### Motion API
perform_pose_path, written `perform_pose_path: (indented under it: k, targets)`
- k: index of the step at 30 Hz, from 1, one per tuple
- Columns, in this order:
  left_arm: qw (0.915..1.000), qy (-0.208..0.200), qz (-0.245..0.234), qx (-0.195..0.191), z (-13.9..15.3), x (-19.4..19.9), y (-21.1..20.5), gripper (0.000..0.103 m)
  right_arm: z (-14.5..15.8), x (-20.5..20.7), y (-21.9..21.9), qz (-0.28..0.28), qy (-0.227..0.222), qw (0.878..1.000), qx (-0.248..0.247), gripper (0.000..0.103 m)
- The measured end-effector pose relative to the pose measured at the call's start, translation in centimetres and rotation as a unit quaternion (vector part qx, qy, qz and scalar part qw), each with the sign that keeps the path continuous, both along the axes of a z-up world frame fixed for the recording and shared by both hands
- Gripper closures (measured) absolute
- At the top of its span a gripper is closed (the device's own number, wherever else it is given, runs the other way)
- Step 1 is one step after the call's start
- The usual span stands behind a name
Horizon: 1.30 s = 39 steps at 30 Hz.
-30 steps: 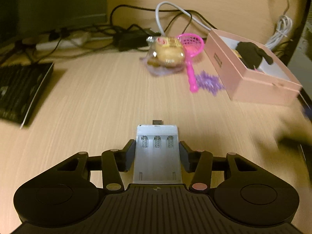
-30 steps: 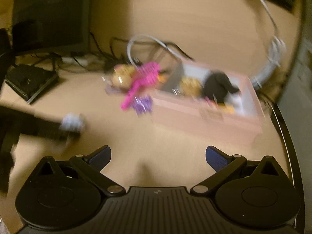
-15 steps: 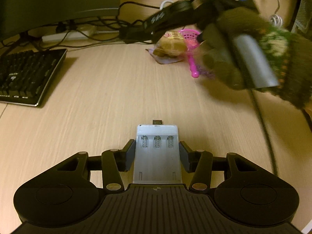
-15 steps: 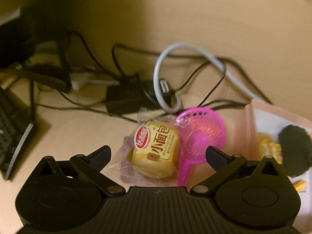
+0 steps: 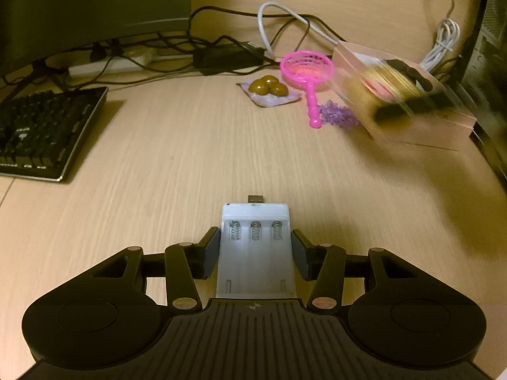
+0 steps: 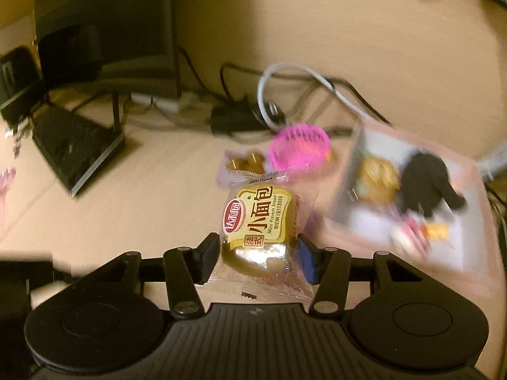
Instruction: Organize objects
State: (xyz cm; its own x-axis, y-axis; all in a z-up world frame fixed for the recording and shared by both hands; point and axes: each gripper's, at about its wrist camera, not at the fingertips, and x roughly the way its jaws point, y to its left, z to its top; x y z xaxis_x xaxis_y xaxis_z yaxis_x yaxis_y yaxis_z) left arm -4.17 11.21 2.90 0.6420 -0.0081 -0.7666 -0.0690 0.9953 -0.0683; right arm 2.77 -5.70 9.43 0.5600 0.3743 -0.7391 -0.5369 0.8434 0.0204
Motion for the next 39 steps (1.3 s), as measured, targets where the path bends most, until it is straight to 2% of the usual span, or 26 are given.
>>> perform_pose_path:
  k: [4, 7, 12, 15, 17, 21, 25, 28, 29, 30, 31, 32, 33, 34, 35, 37, 39]
  targets:
    - [0.9998, 0.000, 0.010, -0.020, 0.1, 0.1, 0.5, 0.050, -0.7, -3.0, -1.6, 0.048, 0.015, 0.999, -0.016, 0.049]
    - [0.9997, -0.003, 0.009, -0.024, 0.0, 0.0, 0.6, 0.050, 0.1, -4.1, -1.7, 0.054, -0.019, 0.998, -0.022, 0.022]
    - [0.9999, -0.004, 0.003, -0.012, 0.0, -0.1, 0.2, 0.050, 2.1, -2.0, 0.0, 0.041, -0.053, 0.998, -0.014, 0.019]
    - [0.9999, -0.007, 0.000, -0.013, -0.1, -0.3, 0.4, 0.050, 3.1, 1.3, 1.9, 0.031, -0.075, 0.997, -0.010, 0.010]
    - [0.9998, -0.010, -0.002, -0.016, -0.1, -0.4, 0.5, 0.050, 3.1, 4.7, 3.9, 0.019, -0.072, 0.997, -0.017, 0.000]
    - [0.9994, -0.013, -0.004, -0.031, -0.1, -0.5, 1.0, 0.050, 1.6, 11.7, 7.8, -0.022, -0.057, 0.997, -0.056, 0.000]
    - [0.9988, -0.017, -0.010, -0.046, -0.1, -0.7, 1.5, 0.050, -0.7, 17.3, 10.3, -0.066, -0.063, 0.989, -0.117, 0.000]
    - [0.9982, -0.019, -0.015, -0.055, -0.1, -0.9, 1.9, 0.050, -2.1, 20.3, 10.1, -0.097, -0.028, 0.988, -0.115, 0.000]
    - [0.9980, -0.020, -0.015, -0.059, -0.1, -0.9, 2.0, 0.050, -2.3, 20.5, 10.1, -0.098, -0.036, 0.988, -0.116, 0.000]
    - [0.9977, -0.021, -0.015, -0.063, -0.1, -0.9, 2.1, 0.050, -2.4, 20.5, 10.2, -0.087, -0.033, 0.989, -0.117, 0.001]
    - [0.9974, -0.022, -0.015, -0.067, -0.1, -0.9, 2.3, 0.050, -2.6, 20.4, 10.5, -0.071, -0.024, 0.990, -0.118, 0.011]
    - [0.9971, -0.023, -0.014, -0.071, -0.1, -0.9, 2.4, 0.050, -2.9, 20.1, 10.8, -0.057, -0.017, 0.991, -0.124, 0.027]
    - [0.9968, -0.023, -0.012, -0.076, -0.1, -0.9, 2.5, 0.050, -3.3, 19.7, 11.1, -0.044, -0.015, 0.990, -0.135, 0.033]
    - [0.9966, -0.023, -0.012, -0.078, -0.1, -0.9, 2.6, 0.050, -3.6, 19.2, 11.2, -0.031, -0.008, 0.989, -0.143, 0.044]
    - [0.9965, -0.022, -0.013, -0.080, -0.1, -0.9, 2.6, 0.050, -4.0, 18.7, 11.2, -0.019, 0.011, 0.990, -0.142, 0.059]
    - [0.9962, -0.021, -0.016, -0.083, -0.1, -0.9, 2.8, 0.050, -4.3, 17.3, 10.6, -0.003, 0.057, 0.991, -0.121, 0.069]
    - [0.9956, -0.022, -0.020, -0.089, -0.1, -0.9, 3.1, 0.050, -3.9, 15.2, 10.0, 0.031, 0.090, 0.991, -0.098, 0.069]
